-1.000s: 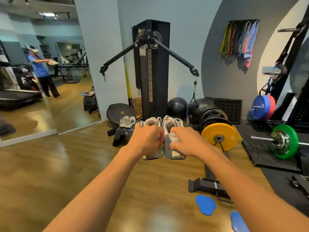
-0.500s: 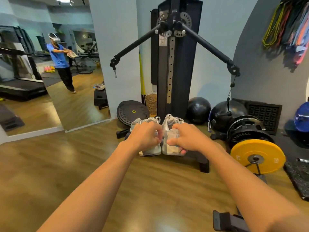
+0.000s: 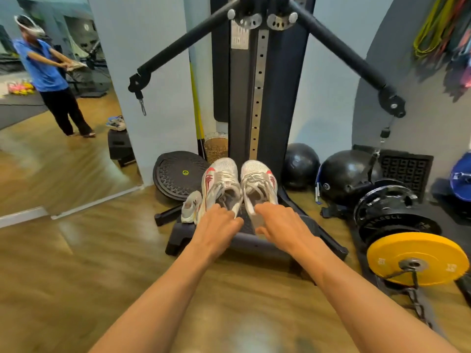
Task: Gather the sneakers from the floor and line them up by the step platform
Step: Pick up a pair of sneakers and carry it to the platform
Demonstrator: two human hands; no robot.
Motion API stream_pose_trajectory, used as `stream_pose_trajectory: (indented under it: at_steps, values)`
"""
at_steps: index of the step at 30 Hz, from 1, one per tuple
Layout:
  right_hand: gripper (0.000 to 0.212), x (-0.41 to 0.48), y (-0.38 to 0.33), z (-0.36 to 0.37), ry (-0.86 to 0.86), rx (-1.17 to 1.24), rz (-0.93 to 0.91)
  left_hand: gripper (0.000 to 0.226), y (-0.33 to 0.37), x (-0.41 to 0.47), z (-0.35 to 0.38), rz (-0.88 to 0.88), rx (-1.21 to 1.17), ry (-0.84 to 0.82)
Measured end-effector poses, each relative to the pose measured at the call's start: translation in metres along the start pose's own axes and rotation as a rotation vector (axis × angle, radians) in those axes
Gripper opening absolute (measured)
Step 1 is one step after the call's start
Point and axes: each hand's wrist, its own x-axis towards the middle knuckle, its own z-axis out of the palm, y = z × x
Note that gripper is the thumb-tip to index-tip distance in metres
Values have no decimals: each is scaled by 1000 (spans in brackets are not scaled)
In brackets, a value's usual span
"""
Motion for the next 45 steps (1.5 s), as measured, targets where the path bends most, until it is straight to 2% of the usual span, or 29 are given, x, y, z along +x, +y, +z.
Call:
stream_pose_trajectory:
  at_steps: [3, 9, 13, 16, 20, 24, 31, 35, 40, 45]
  values:
    - [27, 71, 20, 24, -32, 56, 20, 18, -41, 53, 34, -40, -7, -19]
    - [34, 197, 49, 75, -170, 194, 148, 15, -111, 128, 109, -251, -172, -66]
    - [37, 270, 71, 126, -300, 276, 293, 15, -151, 177, 179, -198, -334, -164]
    - [28, 315, 84, 182, -368, 326, 343, 15, -169, 213, 248, -144, -493, -187]
    - [30, 368, 104, 265, -459, 324, 381, 13, -186, 255, 349, -140, -632, -219]
    - [18, 407, 134, 346, -508, 291, 406, 14, -197, 288, 442, -111, -669, -243]
    - [19, 454, 176, 472, -473, 323, 419, 14, -202, 323, 594, -143, -717, -273]
    - [24, 468, 191, 531, -433, 340, 424, 19, -199, 335, 657, -130, -703, -288]
    - [26, 474, 196, 586, -420, 372, 452, 22, -194, 349, 702, -152, -721, -284]
    - [23, 477, 206, 610, -548, 395, 512, 27, -188, 355, 717, -166, -729, -409]
